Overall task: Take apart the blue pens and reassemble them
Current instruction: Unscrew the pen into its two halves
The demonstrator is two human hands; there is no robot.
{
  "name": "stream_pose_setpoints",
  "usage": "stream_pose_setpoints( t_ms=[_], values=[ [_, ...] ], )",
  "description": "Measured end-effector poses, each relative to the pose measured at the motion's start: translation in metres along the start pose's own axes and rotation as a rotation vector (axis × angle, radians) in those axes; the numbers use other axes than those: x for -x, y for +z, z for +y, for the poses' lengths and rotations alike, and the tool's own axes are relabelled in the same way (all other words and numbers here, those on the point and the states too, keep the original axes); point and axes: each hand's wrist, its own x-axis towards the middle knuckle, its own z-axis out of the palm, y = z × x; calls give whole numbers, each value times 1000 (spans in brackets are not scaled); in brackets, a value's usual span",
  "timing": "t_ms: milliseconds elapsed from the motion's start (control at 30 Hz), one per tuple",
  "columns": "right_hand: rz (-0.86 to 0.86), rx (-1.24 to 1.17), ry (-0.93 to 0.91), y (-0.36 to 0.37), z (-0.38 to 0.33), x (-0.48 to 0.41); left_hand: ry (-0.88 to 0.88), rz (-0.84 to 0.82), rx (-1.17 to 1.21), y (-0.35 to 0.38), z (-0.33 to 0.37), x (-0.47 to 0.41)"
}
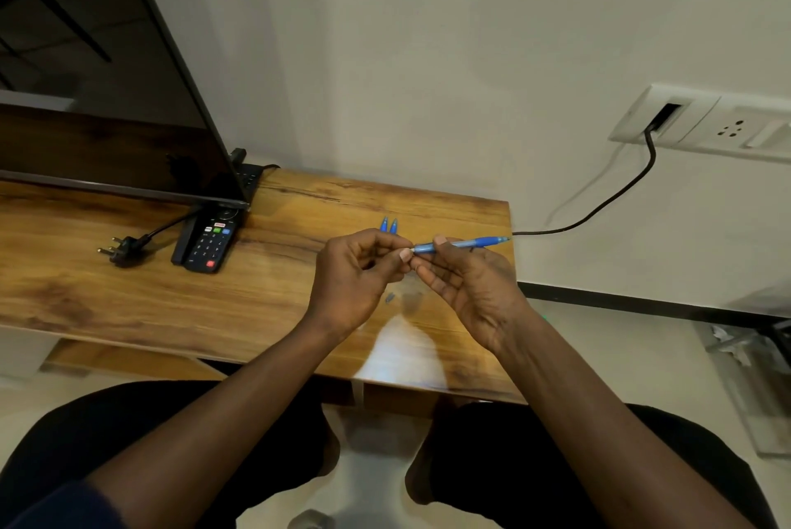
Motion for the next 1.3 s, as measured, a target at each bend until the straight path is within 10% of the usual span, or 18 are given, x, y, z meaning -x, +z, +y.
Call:
stream_pose_setpoints(
  t_ms=[567, 900, 1300],
  values=[
    [27, -31, -38, -6, -3, -2, -200, -17, 147, 3, 0, 1],
    [98, 119, -32, -10, 4, -13, -208, -93, -545, -19, -27, -3],
    [94, 196, -10, -7, 5, -17, -297, -126, -788, -26, -42, 1]
  ],
)
